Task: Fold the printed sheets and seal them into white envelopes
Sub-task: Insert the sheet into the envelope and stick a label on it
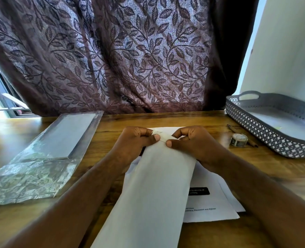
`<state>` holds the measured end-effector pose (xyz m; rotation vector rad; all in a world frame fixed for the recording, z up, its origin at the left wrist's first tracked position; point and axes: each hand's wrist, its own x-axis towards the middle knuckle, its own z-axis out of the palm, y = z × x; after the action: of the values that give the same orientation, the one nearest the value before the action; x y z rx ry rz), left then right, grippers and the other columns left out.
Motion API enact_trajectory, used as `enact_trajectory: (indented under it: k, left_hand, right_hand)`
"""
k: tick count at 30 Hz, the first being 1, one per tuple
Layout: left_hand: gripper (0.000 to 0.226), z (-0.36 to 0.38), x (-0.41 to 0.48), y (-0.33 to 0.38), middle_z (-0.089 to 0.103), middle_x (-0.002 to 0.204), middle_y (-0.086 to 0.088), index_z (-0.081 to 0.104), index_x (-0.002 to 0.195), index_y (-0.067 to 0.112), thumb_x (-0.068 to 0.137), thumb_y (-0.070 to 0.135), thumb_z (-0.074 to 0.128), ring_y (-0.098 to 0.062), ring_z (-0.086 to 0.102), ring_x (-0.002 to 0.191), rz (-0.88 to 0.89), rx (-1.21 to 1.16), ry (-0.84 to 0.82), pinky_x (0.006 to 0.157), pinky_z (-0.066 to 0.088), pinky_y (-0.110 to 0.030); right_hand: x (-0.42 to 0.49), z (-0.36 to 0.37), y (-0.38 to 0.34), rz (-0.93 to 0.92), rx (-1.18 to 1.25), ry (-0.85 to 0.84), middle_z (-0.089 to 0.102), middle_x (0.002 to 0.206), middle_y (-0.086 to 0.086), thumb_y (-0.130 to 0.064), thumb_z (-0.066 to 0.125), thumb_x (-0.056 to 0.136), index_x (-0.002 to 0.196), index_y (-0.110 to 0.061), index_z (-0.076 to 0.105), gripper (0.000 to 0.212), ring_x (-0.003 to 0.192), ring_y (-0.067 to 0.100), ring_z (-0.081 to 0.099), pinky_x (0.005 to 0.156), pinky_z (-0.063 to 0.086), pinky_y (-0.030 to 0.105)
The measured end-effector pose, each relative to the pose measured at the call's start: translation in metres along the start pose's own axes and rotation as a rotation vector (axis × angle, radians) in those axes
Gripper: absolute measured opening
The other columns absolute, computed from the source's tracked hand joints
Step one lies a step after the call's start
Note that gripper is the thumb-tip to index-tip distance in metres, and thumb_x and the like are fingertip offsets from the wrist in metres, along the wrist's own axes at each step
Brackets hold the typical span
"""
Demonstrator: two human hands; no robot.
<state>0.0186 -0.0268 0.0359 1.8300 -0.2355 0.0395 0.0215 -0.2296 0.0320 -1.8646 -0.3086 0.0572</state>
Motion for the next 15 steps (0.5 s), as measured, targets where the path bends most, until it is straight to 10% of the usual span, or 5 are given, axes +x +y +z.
enact_trajectory:
  k: [15]
  left_hand:
    - [0.009, -0.0008, -0.0047, 0.0070, 0.076, 0.086, -0.004, 0.077, 0.084, 0.009, 0.088, 0.016, 0.073, -0.018, 0.072, 0.079, 0.056, 0.022, 0.029, 0.073, 0.058, -0.032]
  right_hand:
    - [-0.0004, -0.0011, -0.0055, 0.132, 0.218, -0.078, 0.075, 0.096, 0.016, -0.014, 0.084, 0.079, 0.085, -0.011, 0.072, 0.013, 0.089, 0.033, 0.071, 0.073, 0.059, 0.039]
